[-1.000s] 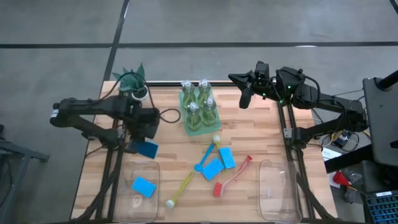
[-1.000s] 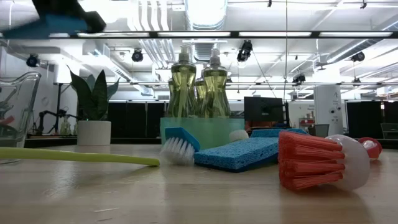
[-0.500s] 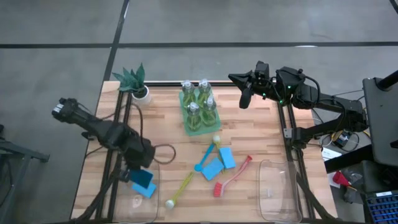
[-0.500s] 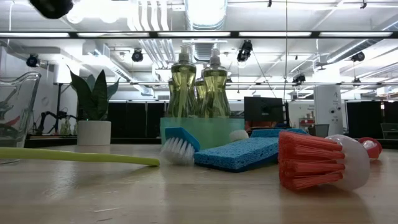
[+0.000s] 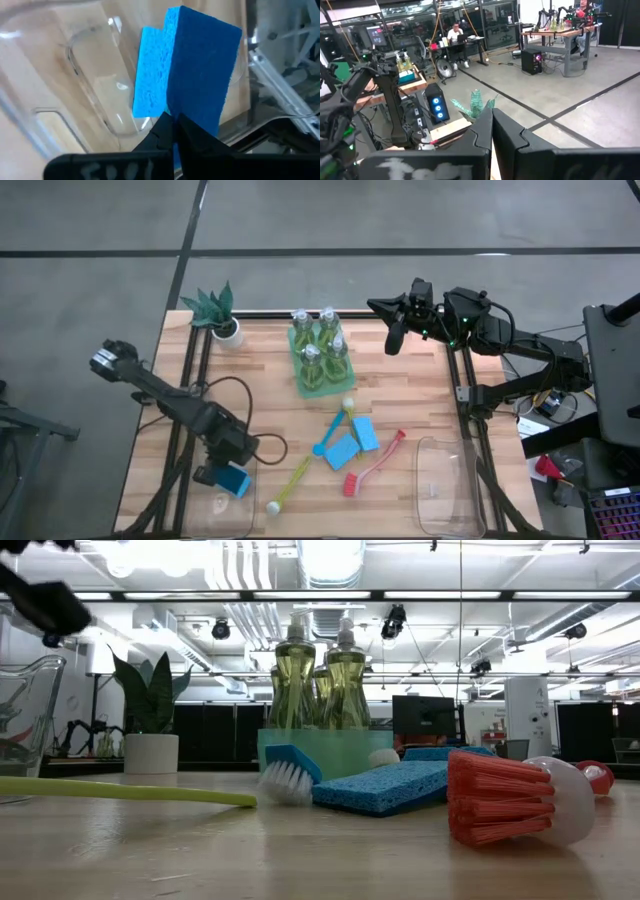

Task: Pick & Place Kitchen Sink Supplies
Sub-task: Put the blue sponge into the left transparent bin

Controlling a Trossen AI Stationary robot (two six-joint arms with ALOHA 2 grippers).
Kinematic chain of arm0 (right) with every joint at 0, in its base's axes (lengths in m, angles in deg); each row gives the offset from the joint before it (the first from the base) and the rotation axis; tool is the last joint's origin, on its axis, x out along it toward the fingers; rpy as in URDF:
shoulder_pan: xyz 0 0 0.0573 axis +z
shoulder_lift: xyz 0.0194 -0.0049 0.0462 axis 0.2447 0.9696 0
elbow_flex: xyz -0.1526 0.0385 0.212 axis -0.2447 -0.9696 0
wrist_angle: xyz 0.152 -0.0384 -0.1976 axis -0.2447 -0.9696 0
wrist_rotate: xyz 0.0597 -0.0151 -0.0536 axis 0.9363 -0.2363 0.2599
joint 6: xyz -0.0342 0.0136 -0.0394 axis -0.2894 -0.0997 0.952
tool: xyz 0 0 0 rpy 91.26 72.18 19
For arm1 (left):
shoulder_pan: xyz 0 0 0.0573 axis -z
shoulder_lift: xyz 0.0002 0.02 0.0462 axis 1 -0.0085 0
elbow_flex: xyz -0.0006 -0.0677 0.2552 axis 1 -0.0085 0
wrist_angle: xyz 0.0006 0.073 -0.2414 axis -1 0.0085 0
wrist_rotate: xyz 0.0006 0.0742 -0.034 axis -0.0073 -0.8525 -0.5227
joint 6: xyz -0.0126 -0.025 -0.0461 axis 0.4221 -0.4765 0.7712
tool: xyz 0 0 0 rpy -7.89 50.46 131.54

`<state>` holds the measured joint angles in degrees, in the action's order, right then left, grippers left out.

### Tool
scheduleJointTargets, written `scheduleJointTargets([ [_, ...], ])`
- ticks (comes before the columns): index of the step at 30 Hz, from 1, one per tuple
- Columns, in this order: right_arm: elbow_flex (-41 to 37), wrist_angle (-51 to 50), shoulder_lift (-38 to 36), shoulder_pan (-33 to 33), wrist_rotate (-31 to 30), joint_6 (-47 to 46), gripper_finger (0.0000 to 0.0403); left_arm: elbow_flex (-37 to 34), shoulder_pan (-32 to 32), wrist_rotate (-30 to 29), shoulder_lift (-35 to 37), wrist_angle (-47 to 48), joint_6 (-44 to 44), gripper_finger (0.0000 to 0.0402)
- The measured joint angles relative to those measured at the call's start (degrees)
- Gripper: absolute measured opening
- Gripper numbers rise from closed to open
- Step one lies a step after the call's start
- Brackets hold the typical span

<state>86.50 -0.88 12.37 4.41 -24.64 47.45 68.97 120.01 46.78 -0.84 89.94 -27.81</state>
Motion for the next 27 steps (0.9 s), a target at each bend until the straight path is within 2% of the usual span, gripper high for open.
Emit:
scheduleJointTargets([
  [5, -0.02, 0.00, 0.00, 0.00, 0.00, 0.15, 0.0009, -3.90, 0.07, 3.93, -2.25, -4.03, -0.37, 0.0009],
  [12, -0.02, -0.04, 0.00, 0.00, 0.02, 0.16, 0.0009, -6.63, 0.00, 3.87, -3.98, -7.86, -1.25, 0.0007],
  [19, -0.02, -0.15, 0.00, 0.00, 0.02, 0.16, 0.0009, -7.84, 0.02, 4.63, -4.79, -9.65, -1.60, 0.0012],
  [24, -0.02, -1.30, 0.00, 0.00, 0.00, 0.15, 0.0009, -6.88, -0.38, 6.78, -4.68, -8.36, -1.37, 0.0008],
  [27, -0.02, -1.85, 0.02, 0.00, 0.00, 0.15, 0.0009, -6.19, -0.57, 10.04, -4.33, -9.99, -1.17, 0.0007],
])
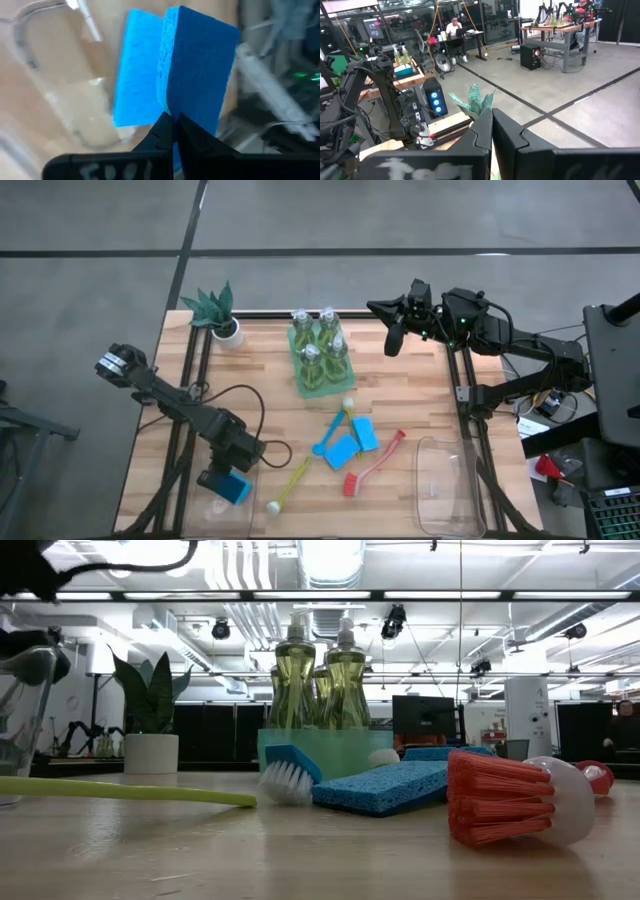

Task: Pick & Place Kitchen Sink Supplies
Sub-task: Put the blue sponge into the left transparent bin, then put the blue sponge to the left transparent bin

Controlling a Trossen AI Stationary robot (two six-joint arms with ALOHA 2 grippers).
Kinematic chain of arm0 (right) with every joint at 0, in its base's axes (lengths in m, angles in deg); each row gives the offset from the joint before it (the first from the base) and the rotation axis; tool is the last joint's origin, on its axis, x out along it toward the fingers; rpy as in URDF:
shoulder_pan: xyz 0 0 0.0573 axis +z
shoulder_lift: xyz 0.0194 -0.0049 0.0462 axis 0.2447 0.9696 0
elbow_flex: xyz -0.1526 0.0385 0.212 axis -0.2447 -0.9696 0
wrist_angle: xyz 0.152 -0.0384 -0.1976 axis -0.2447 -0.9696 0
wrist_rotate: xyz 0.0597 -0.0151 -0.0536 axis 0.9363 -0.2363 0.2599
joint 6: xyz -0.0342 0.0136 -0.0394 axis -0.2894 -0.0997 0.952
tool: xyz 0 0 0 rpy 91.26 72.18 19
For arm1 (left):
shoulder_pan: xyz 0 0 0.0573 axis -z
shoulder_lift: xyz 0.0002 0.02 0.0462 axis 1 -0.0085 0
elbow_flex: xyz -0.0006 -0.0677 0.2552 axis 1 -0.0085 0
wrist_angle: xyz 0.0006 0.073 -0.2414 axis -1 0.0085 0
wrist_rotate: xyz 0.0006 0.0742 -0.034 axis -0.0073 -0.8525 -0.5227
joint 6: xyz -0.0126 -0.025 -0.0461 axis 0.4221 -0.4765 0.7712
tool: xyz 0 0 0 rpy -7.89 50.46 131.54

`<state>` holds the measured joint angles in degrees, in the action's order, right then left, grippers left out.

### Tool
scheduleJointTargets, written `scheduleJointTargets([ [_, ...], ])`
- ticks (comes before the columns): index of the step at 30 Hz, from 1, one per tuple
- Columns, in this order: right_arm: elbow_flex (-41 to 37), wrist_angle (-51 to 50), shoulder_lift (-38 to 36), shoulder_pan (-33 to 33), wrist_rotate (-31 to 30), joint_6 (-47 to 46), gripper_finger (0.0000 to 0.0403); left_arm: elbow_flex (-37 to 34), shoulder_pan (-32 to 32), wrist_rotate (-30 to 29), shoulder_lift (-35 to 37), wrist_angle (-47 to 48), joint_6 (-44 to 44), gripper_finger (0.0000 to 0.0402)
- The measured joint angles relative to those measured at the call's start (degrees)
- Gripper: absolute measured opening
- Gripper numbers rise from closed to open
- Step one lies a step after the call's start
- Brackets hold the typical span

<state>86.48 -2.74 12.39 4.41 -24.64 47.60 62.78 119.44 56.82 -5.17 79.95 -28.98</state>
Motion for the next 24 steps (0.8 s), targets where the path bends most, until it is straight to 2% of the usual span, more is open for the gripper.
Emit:
scheduleJointTargets([
  [5, 0.00, -0.45, 0.00, 0.00, -0.02, 0.00, 0.0008, 0.25, 0.16, 0.88, 0.02, -0.98, -0.06, 0.0023],
  [10, 0.00, -0.83, 0.00, 0.00, -0.04, 0.00, 0.0009, 0.25, 0.11, -0.88, -0.02, -1.05, -1.05, 0.0044],
  [17, 0.00, -0.81, 0.00, 0.00, -0.06, 0.00, 0.0009, 0.25, 0.13, -1.08, -0.02, -1.00, -0.78, 0.0094],
  [21, 0.00, -0.79, 0.00, 0.00, -0.07, 0.00, 0.0009, 0.27, -0.20, -5.08, -0.02, 0.89, 0.06, 0.0126],
  [24, 0.00, -0.80, 0.00, 0.00, -0.10, 0.00, 0.0009, 0.45, -1.14, -5.85, -0.02, 2.28, 0.83, 0.0141],
])
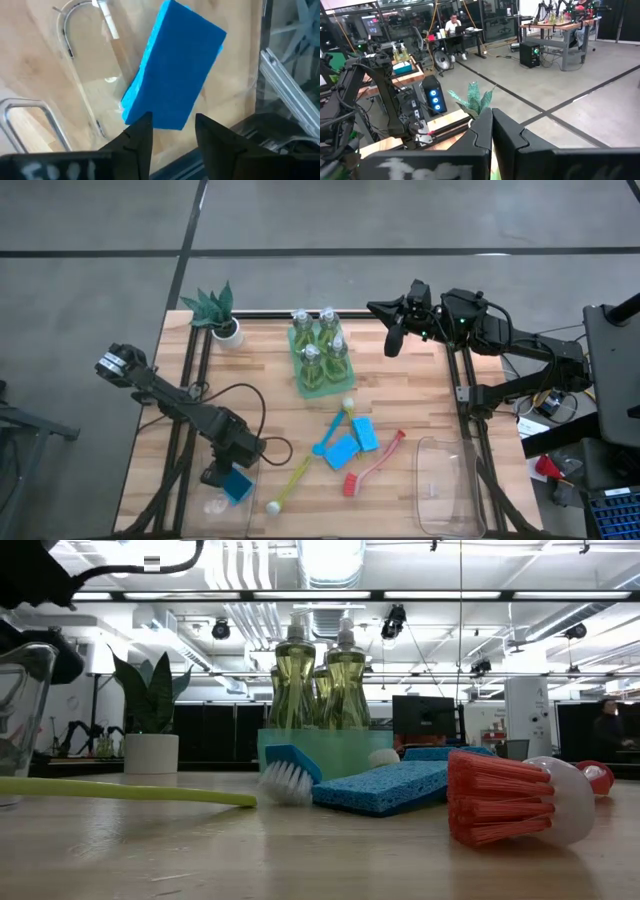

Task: Pick & Place Kitchen Sink Supplies
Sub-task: Put the blue sponge to the left transparent bin

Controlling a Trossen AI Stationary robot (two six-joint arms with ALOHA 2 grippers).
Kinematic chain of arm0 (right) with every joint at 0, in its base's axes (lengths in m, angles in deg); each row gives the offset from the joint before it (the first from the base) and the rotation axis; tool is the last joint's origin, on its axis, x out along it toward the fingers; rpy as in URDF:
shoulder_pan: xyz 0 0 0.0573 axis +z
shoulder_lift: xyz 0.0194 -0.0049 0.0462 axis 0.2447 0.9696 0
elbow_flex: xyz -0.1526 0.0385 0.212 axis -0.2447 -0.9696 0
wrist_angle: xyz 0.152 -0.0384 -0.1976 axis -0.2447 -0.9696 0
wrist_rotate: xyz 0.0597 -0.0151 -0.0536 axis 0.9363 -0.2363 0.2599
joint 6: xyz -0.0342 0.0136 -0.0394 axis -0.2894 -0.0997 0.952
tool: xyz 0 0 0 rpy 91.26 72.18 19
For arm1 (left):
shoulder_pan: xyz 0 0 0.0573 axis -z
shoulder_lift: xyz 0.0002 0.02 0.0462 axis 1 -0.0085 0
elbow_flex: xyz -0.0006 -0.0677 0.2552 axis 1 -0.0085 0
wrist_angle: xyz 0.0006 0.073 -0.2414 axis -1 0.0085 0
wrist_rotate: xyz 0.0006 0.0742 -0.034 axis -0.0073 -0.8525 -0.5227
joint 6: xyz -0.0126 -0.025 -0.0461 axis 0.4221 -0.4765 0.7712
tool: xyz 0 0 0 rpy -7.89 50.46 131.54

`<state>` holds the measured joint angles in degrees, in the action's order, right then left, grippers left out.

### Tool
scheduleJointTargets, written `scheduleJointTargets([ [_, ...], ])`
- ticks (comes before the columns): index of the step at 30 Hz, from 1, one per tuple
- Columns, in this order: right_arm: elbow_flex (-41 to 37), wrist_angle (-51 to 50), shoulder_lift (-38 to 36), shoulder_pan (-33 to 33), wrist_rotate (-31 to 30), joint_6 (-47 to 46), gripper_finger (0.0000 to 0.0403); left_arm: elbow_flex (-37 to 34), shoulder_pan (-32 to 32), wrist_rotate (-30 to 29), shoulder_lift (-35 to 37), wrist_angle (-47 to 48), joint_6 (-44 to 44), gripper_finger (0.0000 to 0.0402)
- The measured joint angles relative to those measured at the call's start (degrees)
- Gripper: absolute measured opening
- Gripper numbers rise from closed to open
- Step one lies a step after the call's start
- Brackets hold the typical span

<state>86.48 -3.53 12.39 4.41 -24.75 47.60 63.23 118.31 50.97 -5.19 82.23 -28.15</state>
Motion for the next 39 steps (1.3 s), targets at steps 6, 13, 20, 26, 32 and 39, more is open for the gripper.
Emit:
scheduleJointTargets([
  [6, 0.00, 0.01, 0.00, 0.00, -0.07, 0.22, 0.0009, 0.07, -2.16, -3.99, 0.00, 0.64, 0.66, 0.0149],
  [13, 0.00, 0.01, 0.00, 0.00, -0.05, 0.22, 0.0009, 0.02, -5.89, -7.41, 0.59, 3.46, 1.27, 0.0149],
  [20, 0.00, -0.04, 0.00, 0.00, -0.03, 0.22, 0.0009, 0.14, -9.64, -10.12, 1.88, 6.27, 4.62, 0.0149],
  [26, 0.00, -0.07, 0.00, 0.00, 1.60, -0.04, 0.0009, 3.77, -9.81, -6.74, 4.24, 8.79, 6.51, 0.0149],
  [32, 0.00, -1.47, -0.02, 0.00, 7.47, -3.61, 0.0009, 9.90, -10.76, -9.97, 7.42, 9.36, 9.43, 0.0149],
  [39, 0.00, -14.45, 0.34, 0.00, 13.33, -20.18, 0.0009, 19.19, -14.23, -22.19, 8.70, 9.21, 10.68, 0.0149],
])
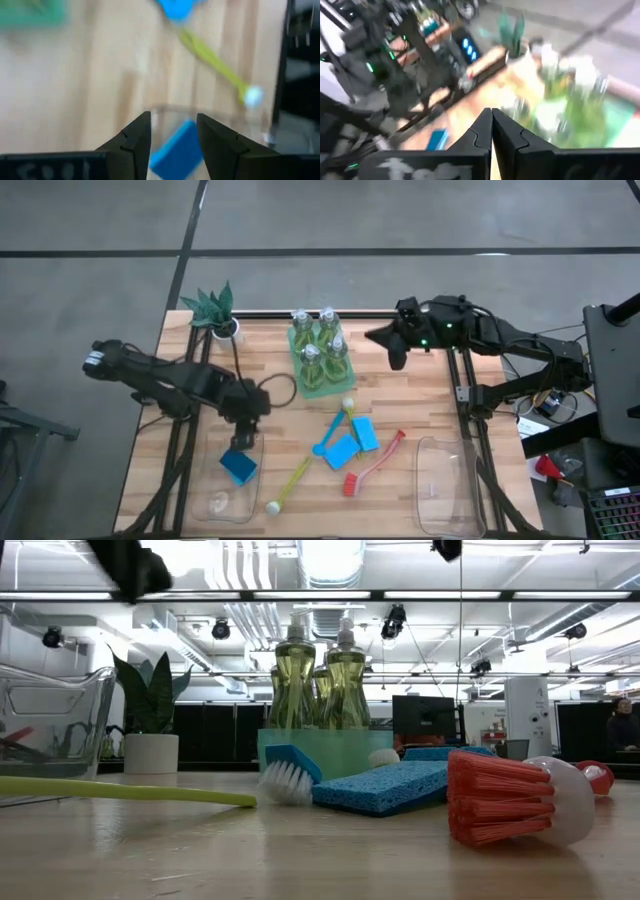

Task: Pick & Place Kitchen Sink Supplies
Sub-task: Put the blue sponge to the left transparent bin

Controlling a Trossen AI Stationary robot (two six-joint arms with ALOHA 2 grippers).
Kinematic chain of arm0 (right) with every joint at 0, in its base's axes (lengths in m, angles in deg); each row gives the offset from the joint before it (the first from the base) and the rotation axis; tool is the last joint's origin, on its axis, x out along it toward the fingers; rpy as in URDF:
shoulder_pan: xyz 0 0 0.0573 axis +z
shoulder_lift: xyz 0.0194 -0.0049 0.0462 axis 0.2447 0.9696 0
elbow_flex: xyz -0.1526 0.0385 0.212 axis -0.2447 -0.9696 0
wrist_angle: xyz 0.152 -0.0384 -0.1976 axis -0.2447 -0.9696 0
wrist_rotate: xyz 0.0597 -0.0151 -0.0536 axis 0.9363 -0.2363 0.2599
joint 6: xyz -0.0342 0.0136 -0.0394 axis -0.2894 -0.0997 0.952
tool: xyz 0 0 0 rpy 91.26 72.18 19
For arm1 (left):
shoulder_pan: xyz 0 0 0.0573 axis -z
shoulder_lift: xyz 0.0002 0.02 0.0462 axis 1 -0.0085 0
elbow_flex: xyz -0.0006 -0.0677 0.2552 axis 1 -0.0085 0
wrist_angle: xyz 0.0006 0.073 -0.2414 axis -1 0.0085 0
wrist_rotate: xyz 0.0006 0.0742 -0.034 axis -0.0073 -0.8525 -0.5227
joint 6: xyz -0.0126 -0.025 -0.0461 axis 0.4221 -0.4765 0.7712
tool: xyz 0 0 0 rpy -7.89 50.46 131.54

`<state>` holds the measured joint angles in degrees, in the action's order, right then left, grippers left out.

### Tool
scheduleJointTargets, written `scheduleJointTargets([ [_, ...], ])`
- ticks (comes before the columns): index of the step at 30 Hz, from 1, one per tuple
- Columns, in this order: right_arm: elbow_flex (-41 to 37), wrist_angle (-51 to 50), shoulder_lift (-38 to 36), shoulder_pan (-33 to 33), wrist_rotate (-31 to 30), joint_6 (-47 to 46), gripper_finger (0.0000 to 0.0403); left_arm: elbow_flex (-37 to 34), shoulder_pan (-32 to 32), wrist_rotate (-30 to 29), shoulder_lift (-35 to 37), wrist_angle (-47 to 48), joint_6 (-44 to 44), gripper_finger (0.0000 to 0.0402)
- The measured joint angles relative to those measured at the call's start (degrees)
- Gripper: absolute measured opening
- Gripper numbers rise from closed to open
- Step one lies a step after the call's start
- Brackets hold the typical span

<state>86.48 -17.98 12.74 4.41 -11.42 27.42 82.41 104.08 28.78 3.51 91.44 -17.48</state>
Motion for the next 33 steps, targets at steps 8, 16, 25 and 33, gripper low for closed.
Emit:
scheduleJointTargets([
  [8, -0.02, -15.97, 4.01, 3.35, 6.92, -15.84, 0.0060, 9.95, -3.62, -13.51, 0.17, -3.55, -4.37, 0.0149],
  [16, -0.02, -19.92, 12.02, 7.73, 13.65, -27.83, 0.0204, 17.53, -7.69, -21.51, 0.87, -7.87, -4.50, 0.0149],
  [25, -0.02, -24.43, 23.30, 8.43, 19.49, -26.72, 0.0354, 22.63, -11.08, -21.70, 1.22, -16.30, -14.08, 0.0149],
  [33, -0.09, -26.07, 31.14, 9.31, 21.32, -22.70, 0.0366, 23.87, -11.47, -21.77, 1.41, -15.63, -14.72, 0.0149],
])
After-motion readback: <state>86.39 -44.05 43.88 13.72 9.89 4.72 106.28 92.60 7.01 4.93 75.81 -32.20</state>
